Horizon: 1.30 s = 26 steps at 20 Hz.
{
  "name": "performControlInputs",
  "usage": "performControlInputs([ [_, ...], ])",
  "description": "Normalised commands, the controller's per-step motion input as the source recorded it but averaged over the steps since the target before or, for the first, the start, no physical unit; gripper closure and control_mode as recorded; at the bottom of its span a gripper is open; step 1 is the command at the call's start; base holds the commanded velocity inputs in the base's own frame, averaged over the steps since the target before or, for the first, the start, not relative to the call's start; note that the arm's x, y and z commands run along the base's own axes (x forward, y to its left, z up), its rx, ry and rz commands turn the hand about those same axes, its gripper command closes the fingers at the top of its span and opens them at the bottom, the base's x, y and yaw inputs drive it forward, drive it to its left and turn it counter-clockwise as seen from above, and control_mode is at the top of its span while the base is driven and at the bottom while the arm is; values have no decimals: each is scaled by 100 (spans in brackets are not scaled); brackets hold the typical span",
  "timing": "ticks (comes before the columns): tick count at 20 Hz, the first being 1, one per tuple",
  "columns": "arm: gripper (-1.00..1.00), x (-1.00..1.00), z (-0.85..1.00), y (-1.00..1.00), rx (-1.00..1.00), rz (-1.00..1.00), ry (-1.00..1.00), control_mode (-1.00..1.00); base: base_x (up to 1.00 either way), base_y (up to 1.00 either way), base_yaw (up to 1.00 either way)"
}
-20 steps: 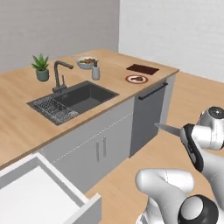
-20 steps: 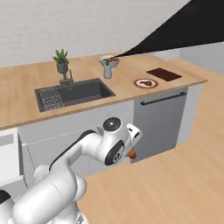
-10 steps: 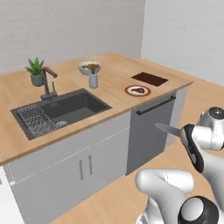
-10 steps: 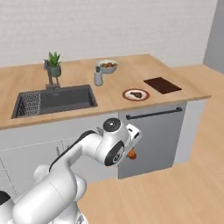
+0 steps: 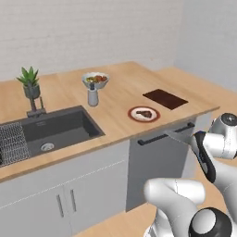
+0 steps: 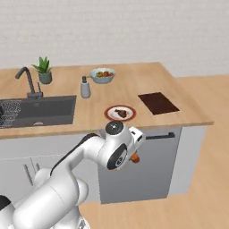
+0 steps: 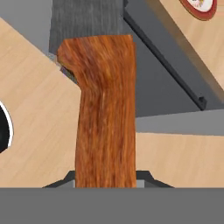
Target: Pick up the knife from the drawer and place it on the cutting board. Then place the meat from the plate to the cutting board.
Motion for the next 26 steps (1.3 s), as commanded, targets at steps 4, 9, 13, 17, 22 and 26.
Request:
performControlInputs([
  [4, 100, 0, 0, 0, 0, 0, 0, 100, 100, -98, 33],
  [9, 100, 0, 0, 0, 0, 0, 0, 100, 94, -99, 36],
  [13, 100, 0, 0, 0, 0, 0, 0, 100, 62, -79, 38],
  [17, 100, 0, 0, 0, 0, 0, 0, 100, 42, -42, 41],
  [22, 100, 26, -4, -2, 0, 0, 1, -100, 5, -4, 5],
  [26, 100, 100, 0, 0, 1, -19, 19, -100, 0, 0, 0],
])
